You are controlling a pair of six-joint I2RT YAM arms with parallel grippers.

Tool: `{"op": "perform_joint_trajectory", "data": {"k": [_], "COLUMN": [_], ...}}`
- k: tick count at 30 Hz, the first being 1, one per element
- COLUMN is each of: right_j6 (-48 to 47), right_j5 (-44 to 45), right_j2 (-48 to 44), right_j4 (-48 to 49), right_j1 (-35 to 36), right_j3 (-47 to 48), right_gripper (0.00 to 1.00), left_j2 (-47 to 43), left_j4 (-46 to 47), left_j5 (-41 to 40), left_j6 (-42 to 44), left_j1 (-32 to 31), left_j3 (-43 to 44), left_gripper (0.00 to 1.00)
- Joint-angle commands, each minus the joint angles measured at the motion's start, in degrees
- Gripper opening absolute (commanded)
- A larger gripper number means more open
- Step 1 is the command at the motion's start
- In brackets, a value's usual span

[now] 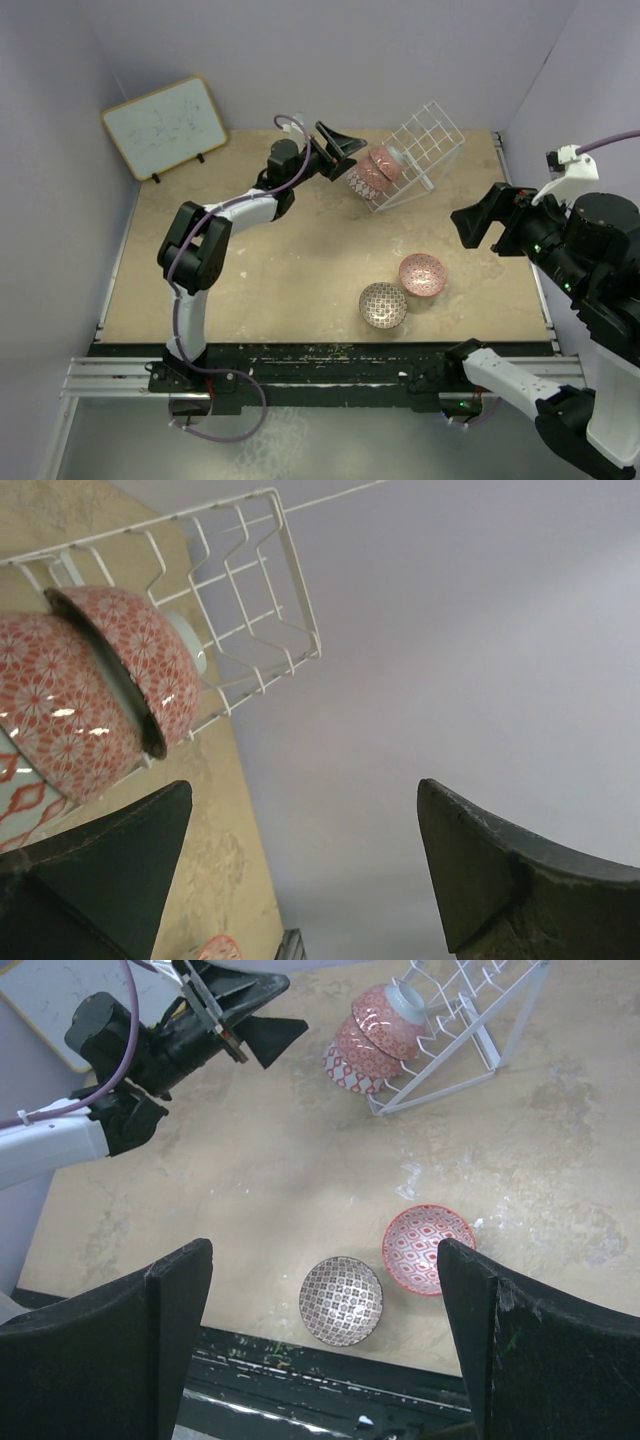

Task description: Load the bowls into the dish rack

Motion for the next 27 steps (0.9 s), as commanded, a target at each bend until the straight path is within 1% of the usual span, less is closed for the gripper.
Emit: {"op": "perform_joint_trajectory", "data": {"k": [1,3,6,8,11,15,17,19,22,25,27], "right_j6": [-0.2,-0.2,0.0,0.1,0.2,0.2,0.2,0.2,0.2,0.2,0.2], "right_j5": [-0.7,-0.7,-0.5,-0.5,-0.7,-0.7,-0.7,-0.7,-0.9,-1.2,-1.4], "right_j2": [-0.6,-0.9,-1.3,-1.5,-1.8,-2.2,-2.2,-2.3,-2.2,-2.2,-2.1], "right_j4": [2.2,2.1,2.0,1.9,1.8,2.0,2.1,2.1,2.0,2.0,2.0], "right_j1": [0.1,0.1,0.1,0.1,0.1,0.1,0.1,0.1,0.1,0.1,0.1], "right_j3": [-0.4,-0.4,-0.3,-0.3,-0.5,-1.5,-1.7,-1.7,-1.6,-1.5,-1.5], "right_gripper": [0.96,0.96,0.96,0.96,0.96,0.96,0.96,0.96,0.96,0.96,0.96], "left_j2": [-6.0,-7.1,-9.3,-10.9,-13.7,-19.7,-22.8,-25.9,-30.7,-35.4,-37.8], "left_j4": [0.9,0.1,-0.8,-3.1,-7.0,-15.3,-20.2,-25.8,-30.3,-36.8,-40.7], "left_j5": [3.5,4.1,4.3,4.7,5.5,5.4,4.5,2.8,0.8,-2.9,-5.9], "left_j6": [5.6,6.7,8.3,10.8,14.4,21.5,25.8,29.7,33.6,38.5,41.8], "left_j1": [0.3,0.3,0.3,0.3,0.2,-0.8,-2.1,-4.0,-7.2,-12.0,-16.7], "left_j3": [-3.5,-4.9,-6.9,-7.5,-9.0,-12.5,-14.4,-16.0,-20.0,-22.3,-23.2], "left_gripper": [0.93,0.83,0.61,0.57,0.58,0.67,0.69,0.69,0.67,0.64,0.63]}}
